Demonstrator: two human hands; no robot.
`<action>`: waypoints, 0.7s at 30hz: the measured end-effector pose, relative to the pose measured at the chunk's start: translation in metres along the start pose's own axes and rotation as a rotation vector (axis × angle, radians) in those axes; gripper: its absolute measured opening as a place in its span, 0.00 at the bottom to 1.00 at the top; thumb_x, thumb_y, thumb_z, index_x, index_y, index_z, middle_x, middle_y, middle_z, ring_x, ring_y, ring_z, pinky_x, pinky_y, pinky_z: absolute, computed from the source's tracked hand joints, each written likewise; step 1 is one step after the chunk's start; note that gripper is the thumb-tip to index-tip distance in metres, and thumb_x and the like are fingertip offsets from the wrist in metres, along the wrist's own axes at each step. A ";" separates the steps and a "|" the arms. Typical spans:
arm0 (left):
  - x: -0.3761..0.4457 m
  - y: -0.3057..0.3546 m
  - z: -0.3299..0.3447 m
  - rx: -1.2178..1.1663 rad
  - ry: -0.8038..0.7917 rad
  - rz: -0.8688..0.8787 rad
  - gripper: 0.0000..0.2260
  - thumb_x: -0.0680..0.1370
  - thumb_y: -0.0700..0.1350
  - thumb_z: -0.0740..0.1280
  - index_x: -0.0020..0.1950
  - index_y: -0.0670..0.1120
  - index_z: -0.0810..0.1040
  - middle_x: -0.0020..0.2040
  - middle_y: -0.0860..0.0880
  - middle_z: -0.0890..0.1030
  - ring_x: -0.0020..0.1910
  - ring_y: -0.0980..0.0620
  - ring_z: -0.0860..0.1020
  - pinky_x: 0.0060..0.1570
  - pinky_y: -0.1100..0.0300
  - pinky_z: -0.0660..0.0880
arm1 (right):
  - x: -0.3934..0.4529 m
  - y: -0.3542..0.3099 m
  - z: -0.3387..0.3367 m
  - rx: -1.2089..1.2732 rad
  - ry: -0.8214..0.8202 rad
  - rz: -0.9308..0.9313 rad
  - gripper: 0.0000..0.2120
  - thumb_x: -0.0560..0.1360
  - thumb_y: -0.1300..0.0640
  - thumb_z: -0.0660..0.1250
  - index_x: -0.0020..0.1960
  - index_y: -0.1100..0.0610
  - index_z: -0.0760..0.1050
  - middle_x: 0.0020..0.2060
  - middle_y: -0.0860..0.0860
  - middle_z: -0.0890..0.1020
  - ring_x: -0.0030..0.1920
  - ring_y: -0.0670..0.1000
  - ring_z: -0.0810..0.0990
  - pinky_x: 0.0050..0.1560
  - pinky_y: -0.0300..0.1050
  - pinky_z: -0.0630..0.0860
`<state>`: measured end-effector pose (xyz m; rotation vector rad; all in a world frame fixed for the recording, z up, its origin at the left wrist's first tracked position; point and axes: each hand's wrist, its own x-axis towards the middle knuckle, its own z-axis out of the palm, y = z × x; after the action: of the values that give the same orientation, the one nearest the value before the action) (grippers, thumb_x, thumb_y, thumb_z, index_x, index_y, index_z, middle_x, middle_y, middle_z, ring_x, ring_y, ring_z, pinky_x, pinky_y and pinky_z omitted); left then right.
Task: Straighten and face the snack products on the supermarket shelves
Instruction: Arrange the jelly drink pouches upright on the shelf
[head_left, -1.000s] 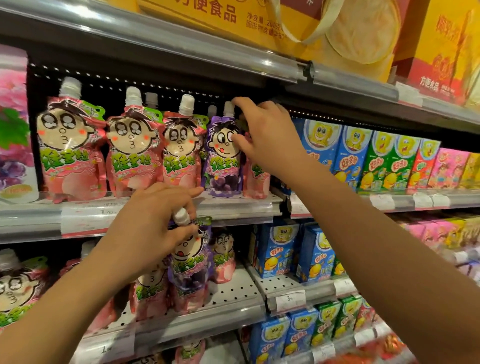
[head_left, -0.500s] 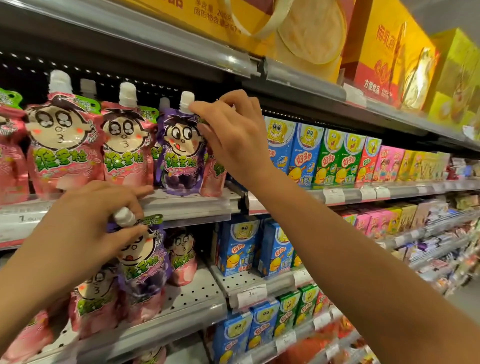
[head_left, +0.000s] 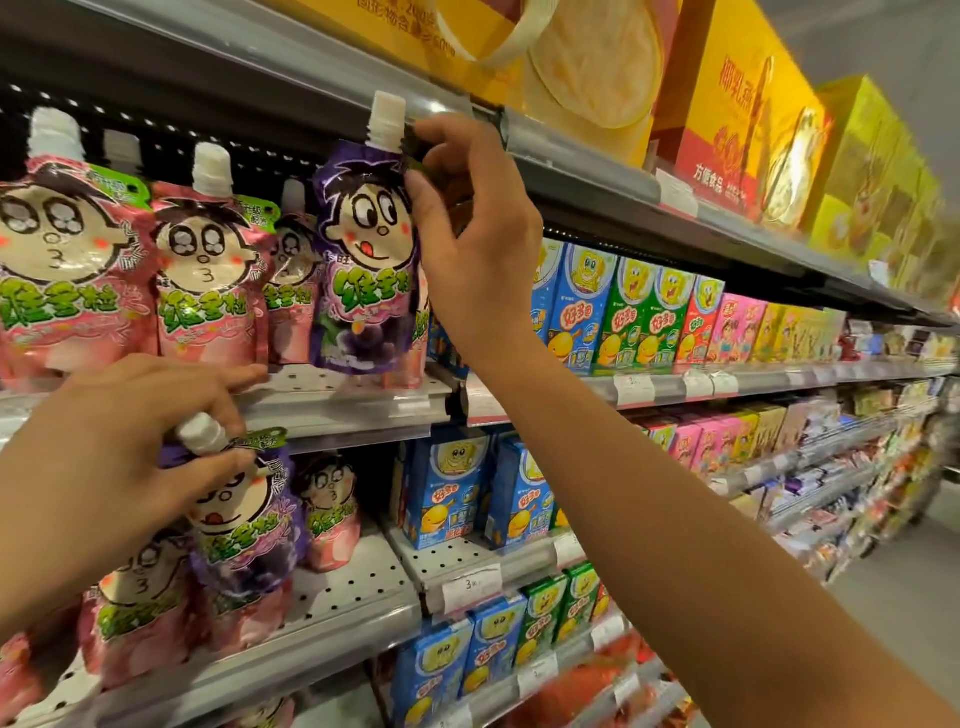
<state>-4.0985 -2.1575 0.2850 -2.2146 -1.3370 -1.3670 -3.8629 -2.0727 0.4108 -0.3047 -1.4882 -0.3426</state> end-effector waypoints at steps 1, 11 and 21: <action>0.001 -0.001 0.000 -0.001 -0.002 -0.001 0.09 0.67 0.62 0.69 0.43 0.64 0.74 0.64 0.66 0.78 0.58 0.50 0.78 0.55 0.38 0.74 | 0.000 -0.004 -0.005 0.013 0.005 0.005 0.10 0.75 0.67 0.72 0.57 0.64 0.80 0.44 0.52 0.82 0.45 0.54 0.80 0.46 0.54 0.79; -0.005 0.027 0.014 -0.052 -0.085 -0.016 0.09 0.67 0.67 0.70 0.43 0.68 0.76 0.73 0.64 0.72 0.65 0.46 0.76 0.63 0.41 0.70 | -0.035 -0.037 -0.065 -0.085 -0.418 0.123 0.04 0.76 0.65 0.70 0.49 0.59 0.81 0.43 0.49 0.83 0.41 0.45 0.79 0.43 0.42 0.77; -0.049 0.073 0.071 -0.536 -0.294 -0.210 0.09 0.63 0.54 0.78 0.40 0.57 0.83 0.60 0.76 0.76 0.66 0.79 0.66 0.57 0.81 0.63 | -0.133 -0.046 -0.121 0.009 -0.543 0.477 0.06 0.78 0.64 0.71 0.49 0.54 0.81 0.44 0.43 0.83 0.45 0.48 0.81 0.42 0.38 0.75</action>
<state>-4.0060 -2.1857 0.2260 -2.7778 -1.4637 -1.6853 -3.7781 -2.1582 0.2700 -0.7730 -1.8803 0.1466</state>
